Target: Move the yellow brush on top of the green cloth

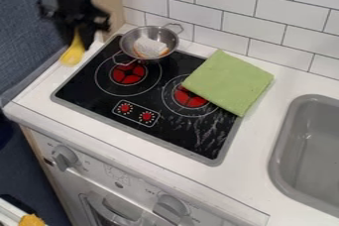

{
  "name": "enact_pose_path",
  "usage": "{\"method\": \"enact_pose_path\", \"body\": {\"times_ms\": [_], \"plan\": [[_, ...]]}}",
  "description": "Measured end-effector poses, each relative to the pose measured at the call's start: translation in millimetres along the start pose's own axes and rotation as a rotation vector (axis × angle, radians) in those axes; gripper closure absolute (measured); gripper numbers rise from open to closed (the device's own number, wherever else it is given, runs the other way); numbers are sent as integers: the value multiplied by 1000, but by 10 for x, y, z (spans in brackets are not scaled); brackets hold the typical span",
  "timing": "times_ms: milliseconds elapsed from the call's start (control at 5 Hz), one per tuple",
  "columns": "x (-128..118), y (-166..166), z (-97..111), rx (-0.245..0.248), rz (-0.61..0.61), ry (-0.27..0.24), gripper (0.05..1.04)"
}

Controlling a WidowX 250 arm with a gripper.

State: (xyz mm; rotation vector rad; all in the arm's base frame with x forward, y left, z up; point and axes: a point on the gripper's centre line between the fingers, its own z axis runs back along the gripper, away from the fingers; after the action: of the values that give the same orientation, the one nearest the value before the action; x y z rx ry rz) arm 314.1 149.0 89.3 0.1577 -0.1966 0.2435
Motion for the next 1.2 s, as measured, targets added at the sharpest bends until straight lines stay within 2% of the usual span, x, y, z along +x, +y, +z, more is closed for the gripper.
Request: {"method": "enact_pose_path", "body": {"times_ms": [200,400,600,800,1200], "plan": [[177,-540,138,-139,-62,-69,747],[294,-1041,32,-273,-108,1,747],[317,-1591,7,-316,-125,52,747],[198,-2071,-36,-304,-148,92,747],[92,-2111,-305,-227,-180,144,747]]}}
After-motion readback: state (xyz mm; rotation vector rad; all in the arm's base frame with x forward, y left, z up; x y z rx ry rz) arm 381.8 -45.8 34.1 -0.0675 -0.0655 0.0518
